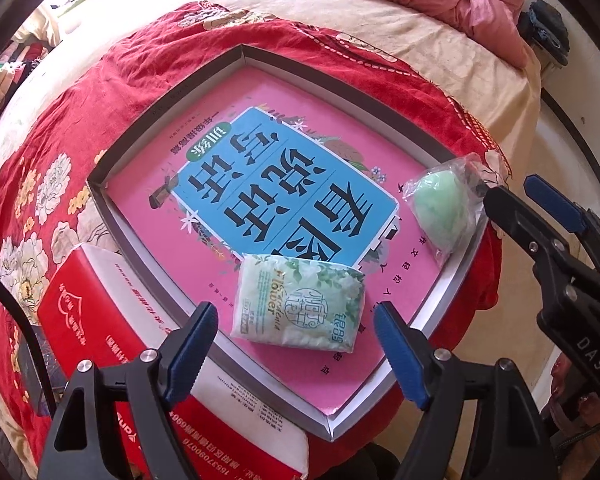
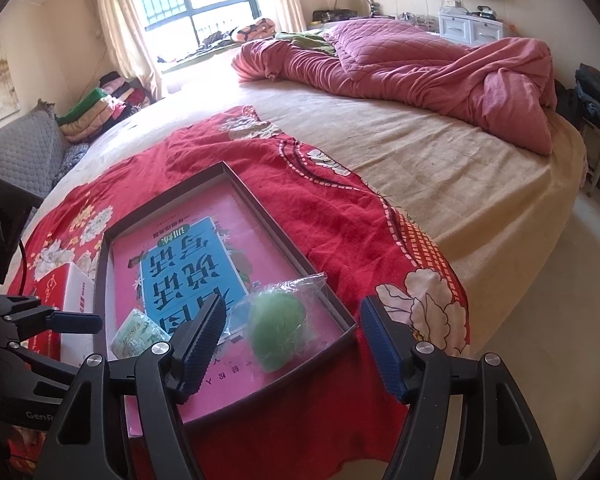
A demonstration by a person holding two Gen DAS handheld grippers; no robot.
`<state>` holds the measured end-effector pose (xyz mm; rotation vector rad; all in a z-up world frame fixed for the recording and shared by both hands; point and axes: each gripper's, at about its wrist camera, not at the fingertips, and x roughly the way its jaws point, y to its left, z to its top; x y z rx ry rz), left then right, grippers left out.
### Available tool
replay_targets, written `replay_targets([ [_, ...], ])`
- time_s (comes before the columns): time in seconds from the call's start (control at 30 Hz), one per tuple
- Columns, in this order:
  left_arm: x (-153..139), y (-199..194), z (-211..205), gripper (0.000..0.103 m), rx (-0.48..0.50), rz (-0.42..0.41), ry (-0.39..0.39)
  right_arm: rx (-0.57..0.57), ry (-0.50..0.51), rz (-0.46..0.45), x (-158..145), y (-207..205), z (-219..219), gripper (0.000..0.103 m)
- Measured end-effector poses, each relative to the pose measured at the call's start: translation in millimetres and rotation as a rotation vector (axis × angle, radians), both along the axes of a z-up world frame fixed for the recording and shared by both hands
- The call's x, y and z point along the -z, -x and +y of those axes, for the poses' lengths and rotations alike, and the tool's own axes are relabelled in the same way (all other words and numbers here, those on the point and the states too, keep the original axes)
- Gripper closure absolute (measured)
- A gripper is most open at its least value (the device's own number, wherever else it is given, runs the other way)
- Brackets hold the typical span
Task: Organize soft objects
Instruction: 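Open both grippers to drop the tissue pack and green ball into the tray, then move both tools back over the remaining pile of items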
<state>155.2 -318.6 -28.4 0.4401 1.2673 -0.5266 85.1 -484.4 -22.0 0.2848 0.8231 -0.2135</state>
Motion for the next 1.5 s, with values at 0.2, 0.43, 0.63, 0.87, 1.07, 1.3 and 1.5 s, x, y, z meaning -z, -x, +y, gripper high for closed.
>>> replay_targets([
  [0.2, -18, 14, 13, 0.020, -0.013, -0.025, 0.033, 0.012, 0.007, 0.005, -4, 7, 2, 0.028],
  [0.43, -34, 32, 27, 0.020, -0.030, -0.103, 0.055, 0.002, 0.064, -0.010, -15, 16, 18, 0.026],
  [0.63, -40, 42, 45, 0.019, -0.046, -0.104, 0.081, -0.014, 0.097, -0.066, -30, 26, 33, 0.026],
  [0.87, -47, 45, 67, 0.019, -0.086, -0.124, 0.085, -0.033, 0.111, -0.091, -45, 27, 49, 0.025],
  [1.07, -54, 50, 91, 0.019, -0.126, -0.140, 0.102, -0.073, 0.113, -0.094, -52, 26, 67, 0.025],
  [1.3, -59, 58, 120, 0.019, -0.177, -0.138, 0.124, -0.127, 0.136, -0.107, -61, 26, 96, 0.025],
  [1.5, -61, 63, 139, 0.019, -0.210, -0.148, 0.132, -0.156, 0.150, -0.111, -66, 26, 114, 0.025],
])
